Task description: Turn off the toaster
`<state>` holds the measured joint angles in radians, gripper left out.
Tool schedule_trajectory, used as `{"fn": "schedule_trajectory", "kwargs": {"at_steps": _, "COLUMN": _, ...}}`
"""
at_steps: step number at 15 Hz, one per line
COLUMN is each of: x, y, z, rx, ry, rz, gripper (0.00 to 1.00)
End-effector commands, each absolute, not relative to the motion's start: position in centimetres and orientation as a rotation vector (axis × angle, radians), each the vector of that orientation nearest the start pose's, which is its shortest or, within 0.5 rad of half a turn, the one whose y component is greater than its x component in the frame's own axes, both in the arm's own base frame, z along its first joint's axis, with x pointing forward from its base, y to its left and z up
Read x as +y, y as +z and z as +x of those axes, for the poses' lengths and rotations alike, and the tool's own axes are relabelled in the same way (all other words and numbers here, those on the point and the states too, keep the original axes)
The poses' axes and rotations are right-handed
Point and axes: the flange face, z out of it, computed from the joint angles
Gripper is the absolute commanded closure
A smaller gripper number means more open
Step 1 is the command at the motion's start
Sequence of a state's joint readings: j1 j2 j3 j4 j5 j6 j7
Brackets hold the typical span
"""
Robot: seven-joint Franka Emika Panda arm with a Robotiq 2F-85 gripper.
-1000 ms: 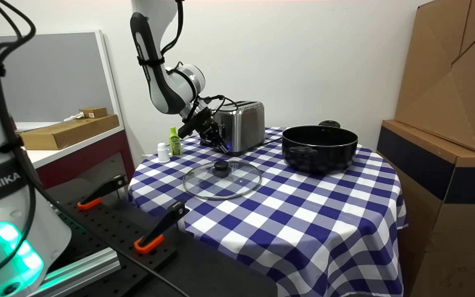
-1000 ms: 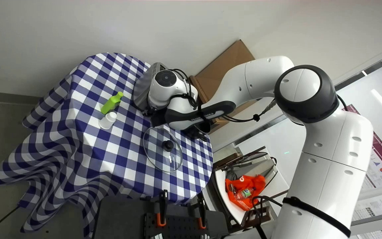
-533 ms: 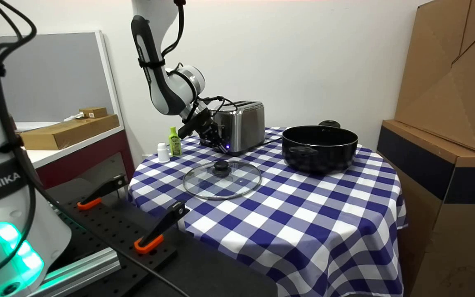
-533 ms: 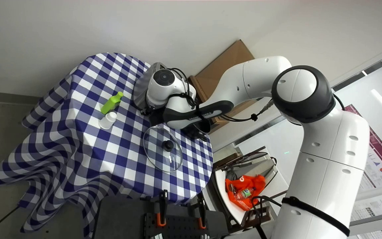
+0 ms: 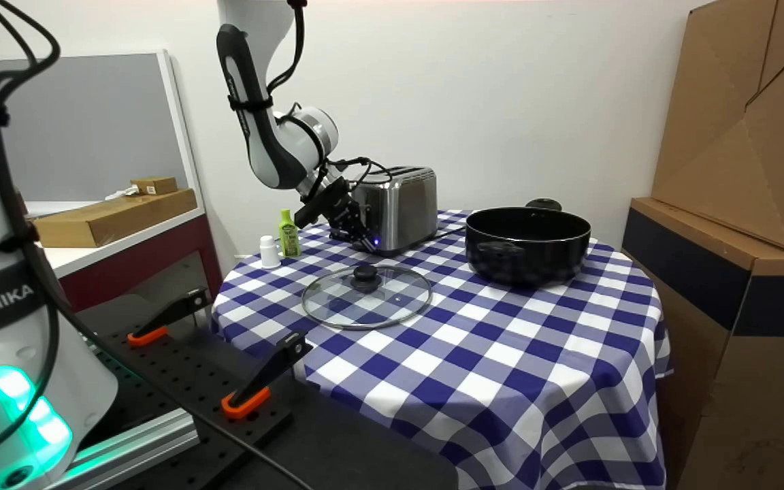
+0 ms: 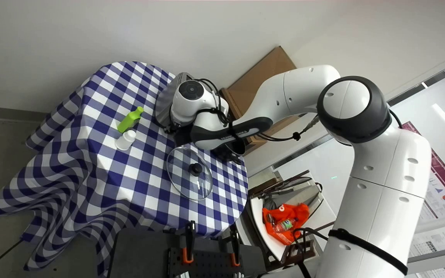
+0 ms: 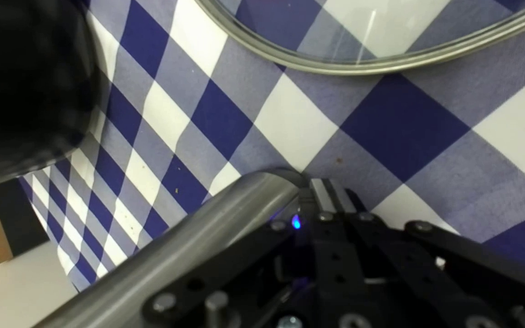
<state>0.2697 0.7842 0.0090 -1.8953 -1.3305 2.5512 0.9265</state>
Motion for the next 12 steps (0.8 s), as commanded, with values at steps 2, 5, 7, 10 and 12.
{"fn": "schedule_trajectory", "kwargs": {"at_steps": 2, "x": 17.96, "y": 8.72, "z": 56.88, "rx": 0.710, "ry": 0.434, "rz": 2.444, "gripper": 1.00}}
{"fn": "schedule_trajectory", "kwargs": {"at_steps": 5, "x": 18.01, "y": 8.60, "z": 56.85, "rx": 0.723, "ry": 0.439, "rz": 2.435, "gripper": 1.00}}
{"fn": "schedule_trajectory", "kwargs": {"at_steps": 7, "x": 18.06, "y": 8.55, "z": 56.76, "rx": 0.726, "ry": 0.440, "rz": 2.438, "gripper": 1.00}}
{"fn": "schedule_trajectory", "kwargs": {"at_steps": 10, "x": 18.01, "y": 8.67, "z": 56.53, "rx": 0.741, "ry": 0.420, "rz": 2.454, "gripper": 1.00}}
{"fn": "schedule_trajectory", "kwargs": {"at_steps": 12, "x": 17.82, "y": 8.80, "z": 56.50, "rx": 0.742, "ry": 0.407, "rz": 2.468, "gripper": 1.00}}
